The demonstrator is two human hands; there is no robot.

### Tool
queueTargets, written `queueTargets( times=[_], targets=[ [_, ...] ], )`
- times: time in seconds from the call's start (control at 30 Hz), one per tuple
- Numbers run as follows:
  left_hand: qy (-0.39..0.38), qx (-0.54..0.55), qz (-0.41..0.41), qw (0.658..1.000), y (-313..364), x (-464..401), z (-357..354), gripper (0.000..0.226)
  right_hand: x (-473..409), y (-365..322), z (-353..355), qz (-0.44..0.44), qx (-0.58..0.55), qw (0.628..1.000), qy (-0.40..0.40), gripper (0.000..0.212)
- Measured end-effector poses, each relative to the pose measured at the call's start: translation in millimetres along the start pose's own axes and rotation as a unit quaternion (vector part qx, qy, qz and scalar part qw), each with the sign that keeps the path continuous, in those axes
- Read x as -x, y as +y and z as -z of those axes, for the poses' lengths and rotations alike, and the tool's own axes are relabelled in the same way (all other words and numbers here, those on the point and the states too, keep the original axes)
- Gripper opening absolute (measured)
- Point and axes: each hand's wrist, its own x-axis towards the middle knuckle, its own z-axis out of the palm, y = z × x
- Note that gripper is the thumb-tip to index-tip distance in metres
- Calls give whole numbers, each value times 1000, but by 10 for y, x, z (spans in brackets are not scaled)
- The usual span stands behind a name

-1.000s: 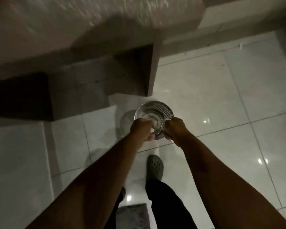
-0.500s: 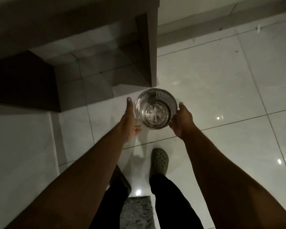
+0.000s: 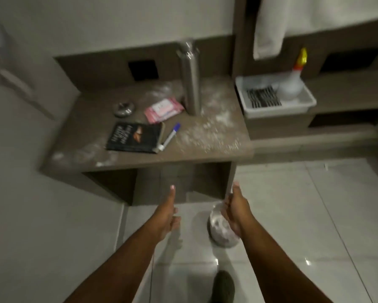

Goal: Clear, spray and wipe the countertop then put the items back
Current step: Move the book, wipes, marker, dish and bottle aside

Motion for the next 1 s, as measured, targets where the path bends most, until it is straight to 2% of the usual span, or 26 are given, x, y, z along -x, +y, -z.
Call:
queueTargets(
  times=[0.13, 0.3, 0.37, 0.43, 0.47, 0.57, 0.67, 0.77, 0.83, 0.9, 1.0],
  targets=[
    [45, 2, -60, 997, 250, 258, 570, 81, 338, -185, -568, 68, 92, 993, -17, 77],
    [70, 36, -138, 987, 512, 445, 1219, 63, 797, -342, -1352, 146, 182, 971, -47, 73],
    [74, 65, -162, 982, 643, 450, 1366, 61, 906, -412, -1634, 194, 231, 951, -65, 62],
    [75, 90, -176, 977, 789, 425, 1440, 57, 974, -504, -1875, 247, 293, 920, -82, 41],
    [73, 102, -180, 976, 863, 393, 1449, 52, 964, -565, -1989, 270, 321, 904, -88, 38],
    [60, 128, -185, 973, 1069, 203, 1431, 27, 775, -786, -2339, 328, 406, 848, -96, 31],
    [60, 135, -169, 974, 1264, -77, 1411, 16, 444, -1009, -2728, 340, 490, 796, -103, 36],
    [63, 127, -138, 980, 1458, -403, 1364, 29, -36, -1197, -3107, 340, 603, 715, -100, 44],
    [58, 129, -101, 985, 1554, -593, 1313, 41, -346, -1284, -3323, 307, 646, 690, -112, 44],
    [65, 131, -75, 986, 1603, -727, 1239, 40, -610, -1315, -3463, 277, 688, 659, -128, 42],
    [126, 154, -65, 978, 1707, -917, 1128, 35, -881, -1341, -3600, 253, 747, 598, -145, 38]
  ],
)
